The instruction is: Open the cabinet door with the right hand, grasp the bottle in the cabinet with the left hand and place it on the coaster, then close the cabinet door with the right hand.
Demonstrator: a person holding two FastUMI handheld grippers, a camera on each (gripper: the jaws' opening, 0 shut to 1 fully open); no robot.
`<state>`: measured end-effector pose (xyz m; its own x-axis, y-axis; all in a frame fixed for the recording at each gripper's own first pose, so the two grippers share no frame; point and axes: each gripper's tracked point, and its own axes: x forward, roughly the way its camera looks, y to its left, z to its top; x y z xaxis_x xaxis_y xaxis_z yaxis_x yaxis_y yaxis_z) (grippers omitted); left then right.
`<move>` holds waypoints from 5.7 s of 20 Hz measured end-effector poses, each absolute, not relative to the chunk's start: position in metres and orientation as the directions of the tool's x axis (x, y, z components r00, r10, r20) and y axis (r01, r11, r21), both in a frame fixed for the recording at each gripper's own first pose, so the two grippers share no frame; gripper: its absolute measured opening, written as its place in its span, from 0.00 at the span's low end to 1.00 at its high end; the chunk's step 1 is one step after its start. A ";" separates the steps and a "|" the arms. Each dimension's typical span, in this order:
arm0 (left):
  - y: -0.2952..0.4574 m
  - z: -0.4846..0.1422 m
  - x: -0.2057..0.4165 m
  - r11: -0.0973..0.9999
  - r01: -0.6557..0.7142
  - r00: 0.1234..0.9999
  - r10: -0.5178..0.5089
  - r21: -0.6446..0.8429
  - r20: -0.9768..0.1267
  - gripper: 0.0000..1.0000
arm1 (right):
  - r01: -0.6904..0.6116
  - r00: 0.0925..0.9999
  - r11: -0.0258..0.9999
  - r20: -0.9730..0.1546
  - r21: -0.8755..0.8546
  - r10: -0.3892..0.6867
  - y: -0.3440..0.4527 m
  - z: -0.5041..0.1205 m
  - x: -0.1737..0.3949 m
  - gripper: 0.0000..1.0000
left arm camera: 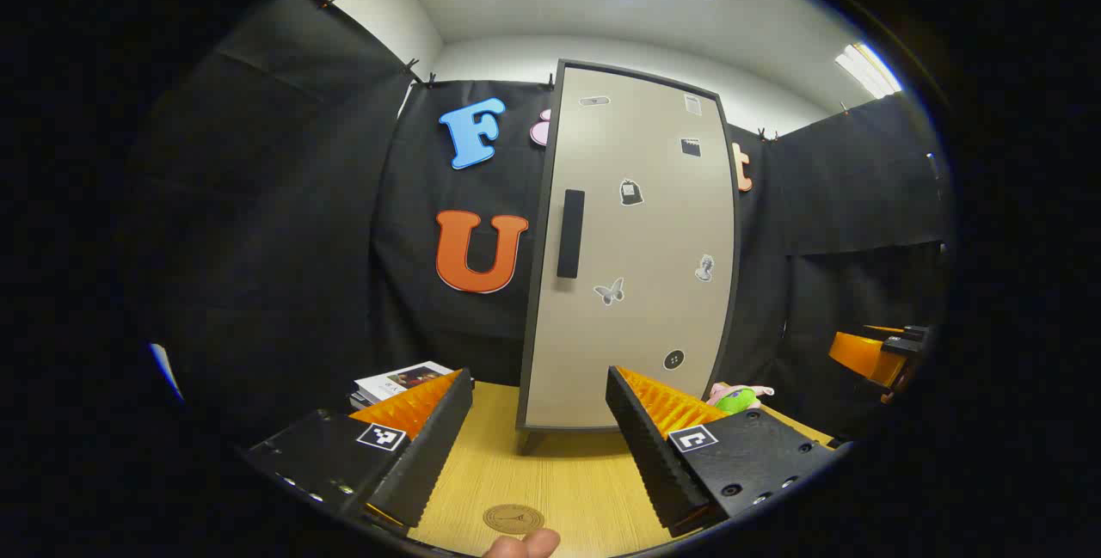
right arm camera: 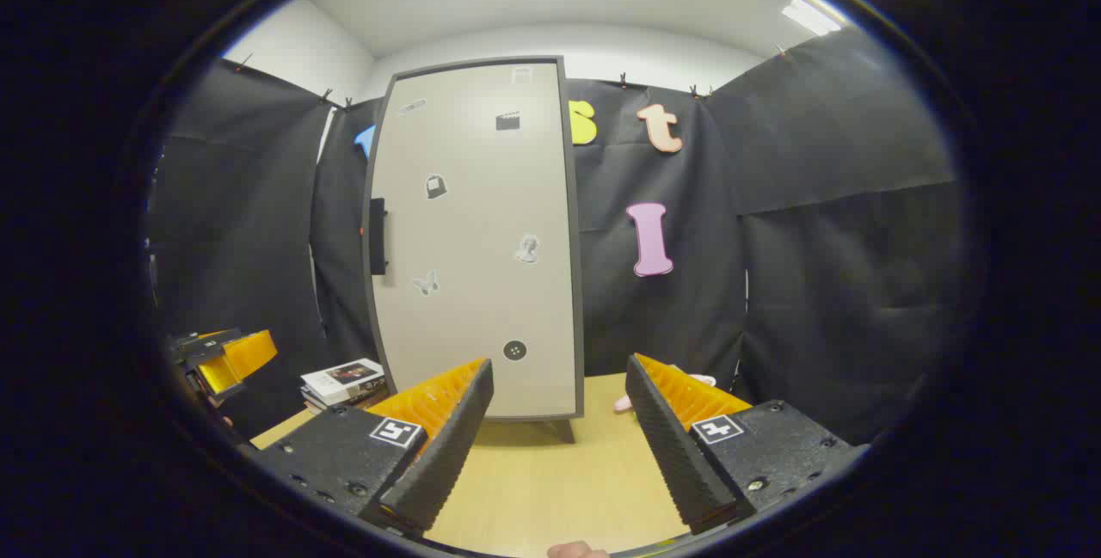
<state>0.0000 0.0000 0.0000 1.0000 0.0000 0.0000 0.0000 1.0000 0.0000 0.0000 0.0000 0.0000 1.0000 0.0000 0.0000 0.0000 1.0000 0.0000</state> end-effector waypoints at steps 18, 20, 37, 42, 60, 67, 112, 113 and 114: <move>-0.013 0.006 0.007 0.998 0.021 0.999 -0.022 0.054 0.027 0.95 | 0.035 0.999 0.999 -0.007 0.003 -0.035 -0.011 -0.004 0.009 0.95; -0.015 0.008 0.006 0.998 0.024 0.999 -0.026 0.055 0.030 0.95 | 0.037 0.999 0.999 -0.006 0.005 -0.037 -0.011 -0.004 0.008 0.95; -0.015 0.009 0.004 0.998 0.025 0.999 -0.027 0.059 0.036 0.95 | 0.035 0.999 0.999 -0.004 0.006 -0.035 -0.008 -0.005 0.005 0.95; -0.013 0.009 0.004 0.998 0.022 0.999 -0.024 0.060 0.036 0.95 | 0.030 1.000 1.000 -0.007 0.003 -0.030 -0.006 -0.007 0.005 0.95; -0.010 0.009 0.007 0.998 0.015 0.999 -0.017 0.059 0.041 0.95 | -0.012 1.000 1.000 -0.004 -0.018 0.012 0.010 -0.003 0.019 0.95; -0.007 0.008 0.007 0.998 0.012 0.999 -0.014 0.057 0.038 0.95 | -0.063 0.998 0.997 -0.001 -0.034 0.063 0.027 0.005 0.034 0.95; 0.033 0.008 -0.019 0.997 -0.050 0.998 0.048 0.052 0.026 0.95 | -0.415 0.910 0.905 -0.031 -0.090 0.414 0.282 0.077 0.226 0.99; 0.034 0.007 -0.019 0.997 -0.052 0.998 0.051 0.052 0.025 0.95 | -0.413 0.911 0.907 -0.050 -0.084 0.410 0.288 0.074 0.234 0.98; 0.035 0.008 -0.020 0.997 -0.058 0.998 0.057 0.053 0.025 0.95 | -0.412 0.911 0.908 -0.063 -0.076 0.408 0.293 0.071 0.241 0.97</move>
